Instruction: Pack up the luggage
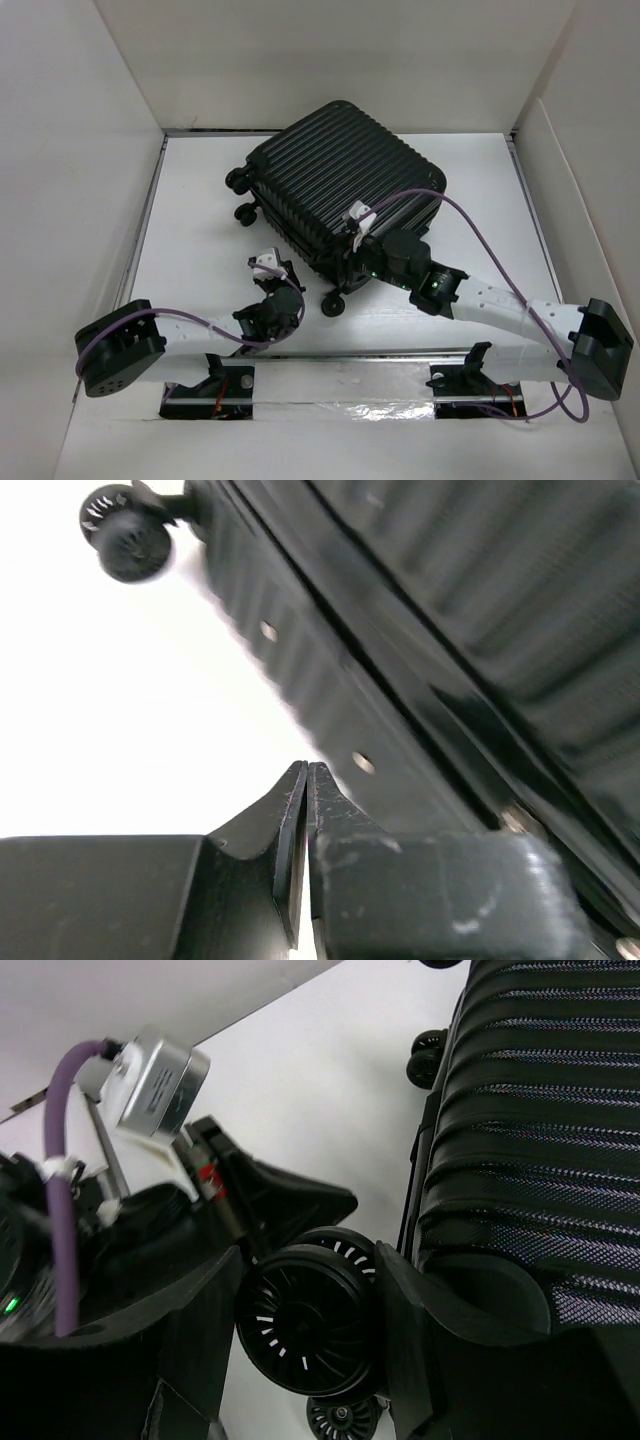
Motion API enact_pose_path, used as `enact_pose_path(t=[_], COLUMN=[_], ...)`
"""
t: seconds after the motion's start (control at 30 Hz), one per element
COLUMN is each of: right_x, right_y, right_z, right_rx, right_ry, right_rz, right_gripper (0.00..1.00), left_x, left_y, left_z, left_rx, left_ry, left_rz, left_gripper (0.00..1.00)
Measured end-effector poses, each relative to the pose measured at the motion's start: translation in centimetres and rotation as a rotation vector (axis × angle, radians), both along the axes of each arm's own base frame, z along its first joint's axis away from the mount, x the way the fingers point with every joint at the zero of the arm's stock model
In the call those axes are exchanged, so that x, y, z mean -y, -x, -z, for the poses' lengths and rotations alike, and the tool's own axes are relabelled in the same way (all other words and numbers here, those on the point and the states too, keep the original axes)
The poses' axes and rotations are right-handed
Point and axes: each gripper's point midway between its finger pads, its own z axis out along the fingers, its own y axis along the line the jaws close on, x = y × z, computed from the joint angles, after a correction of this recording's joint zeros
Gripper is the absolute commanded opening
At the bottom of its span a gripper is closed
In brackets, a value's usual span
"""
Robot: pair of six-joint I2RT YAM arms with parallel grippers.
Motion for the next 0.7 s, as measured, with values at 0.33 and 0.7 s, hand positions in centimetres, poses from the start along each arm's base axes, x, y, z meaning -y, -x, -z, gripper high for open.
enact_pose_path(t=[0.33,0.7], right_x=[-0.3,-0.9], right_y=[0.8,0.4], right_z=[0.0,-0.1], right_rx=[-0.021,-0.039], right_ry=[-0.012,-0.007], right_rz=[-0.037,-0.052], right_gripper=[0.00,0.00], left_x=[1.1,10.4], left_y=[0.7,7.0], left_z=[-1.0,1.6], left_rx=[0.005,-0.054], left_ry=[0.045,-0.016], left_rz=[0.154,0.512], left_gripper=[0.00,0.39])
